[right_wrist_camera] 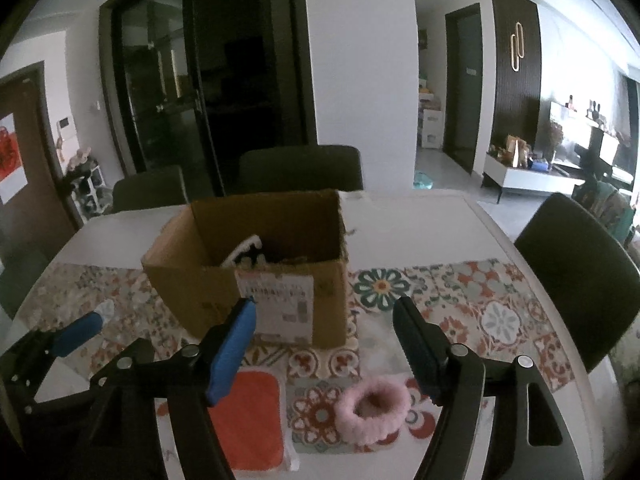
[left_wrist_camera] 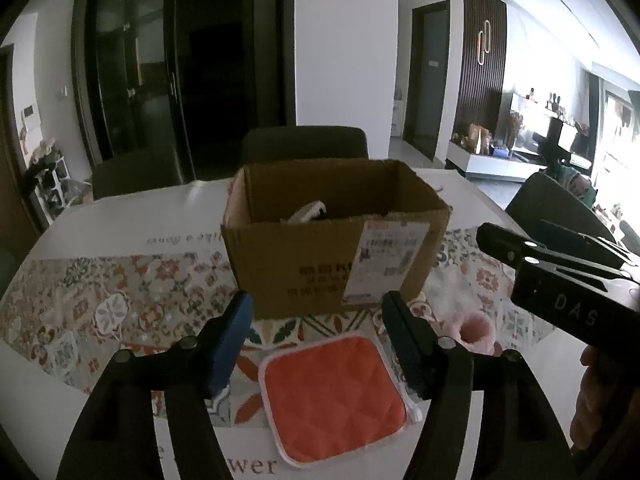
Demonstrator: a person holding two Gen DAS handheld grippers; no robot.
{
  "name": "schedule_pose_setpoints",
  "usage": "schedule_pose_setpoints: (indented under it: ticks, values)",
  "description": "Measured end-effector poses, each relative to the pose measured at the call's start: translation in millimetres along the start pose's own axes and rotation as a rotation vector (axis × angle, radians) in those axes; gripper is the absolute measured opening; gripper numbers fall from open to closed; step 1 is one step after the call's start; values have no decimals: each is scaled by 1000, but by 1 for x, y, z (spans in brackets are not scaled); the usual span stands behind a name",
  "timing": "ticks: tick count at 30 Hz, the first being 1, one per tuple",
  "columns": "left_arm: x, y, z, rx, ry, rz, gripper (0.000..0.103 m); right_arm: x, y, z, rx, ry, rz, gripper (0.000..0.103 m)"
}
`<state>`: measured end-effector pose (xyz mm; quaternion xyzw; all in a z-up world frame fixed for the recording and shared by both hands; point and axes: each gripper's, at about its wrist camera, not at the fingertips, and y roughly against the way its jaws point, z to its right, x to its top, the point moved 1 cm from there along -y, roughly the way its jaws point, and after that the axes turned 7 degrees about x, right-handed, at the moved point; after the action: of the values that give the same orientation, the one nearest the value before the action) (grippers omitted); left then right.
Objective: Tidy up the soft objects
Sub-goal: 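Move both tools toward the pink wristband and the orange quilted mat, then grasp the pink fuzzy wristband with the right tool while the left tool grasps the orange mat edge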
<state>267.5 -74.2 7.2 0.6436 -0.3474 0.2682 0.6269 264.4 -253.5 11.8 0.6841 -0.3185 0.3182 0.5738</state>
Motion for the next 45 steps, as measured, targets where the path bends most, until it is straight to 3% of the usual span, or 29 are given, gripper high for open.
schedule_pose_setpoints:
  ticks: [21,36,45]
  values:
    - [-69,-21,33,-25,-101,-123,78,-92,-8,29,-33,-76,-101,82]
    - [-105,-58,53,-121,-130,-278,83,-120,-51,49,-26,-106,-236,82]
    - [-114,-82,61,-128,-146,-331,85,-125,-76,55,-38,-94,-276,82]
